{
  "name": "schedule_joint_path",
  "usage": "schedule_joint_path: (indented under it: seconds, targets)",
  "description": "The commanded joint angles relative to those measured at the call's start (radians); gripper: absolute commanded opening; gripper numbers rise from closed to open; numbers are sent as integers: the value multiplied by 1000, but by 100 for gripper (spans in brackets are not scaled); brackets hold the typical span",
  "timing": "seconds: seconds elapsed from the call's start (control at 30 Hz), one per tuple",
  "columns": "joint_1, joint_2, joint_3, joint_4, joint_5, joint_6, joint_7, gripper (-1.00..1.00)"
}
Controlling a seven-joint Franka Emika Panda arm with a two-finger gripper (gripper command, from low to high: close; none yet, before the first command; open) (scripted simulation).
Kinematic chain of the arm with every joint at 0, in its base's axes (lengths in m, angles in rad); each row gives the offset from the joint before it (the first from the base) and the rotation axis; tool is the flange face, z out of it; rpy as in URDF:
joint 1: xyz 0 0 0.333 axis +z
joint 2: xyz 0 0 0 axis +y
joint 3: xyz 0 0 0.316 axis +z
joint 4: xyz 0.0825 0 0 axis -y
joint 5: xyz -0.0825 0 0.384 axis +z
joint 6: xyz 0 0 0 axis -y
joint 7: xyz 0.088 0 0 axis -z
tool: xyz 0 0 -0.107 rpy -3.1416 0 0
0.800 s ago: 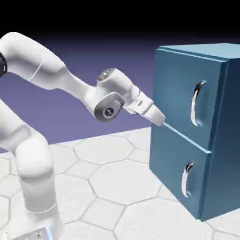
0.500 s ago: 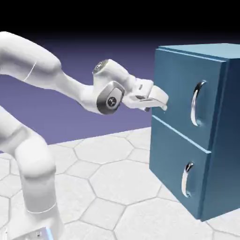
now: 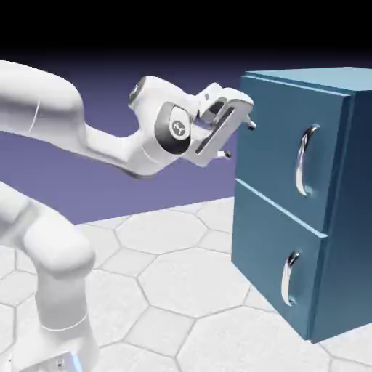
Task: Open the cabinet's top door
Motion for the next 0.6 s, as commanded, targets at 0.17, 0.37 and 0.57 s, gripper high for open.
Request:
schedule_joint_path:
  seconds: [0.17,0.37,0.57]
  targets:
    - [82,-52,-105,34,-261,-13,-109,0]
    - [164,-104,-209,67,-522,-25,-217,0]
    - [246,-156,-314,101,-783,-38,-326,0]
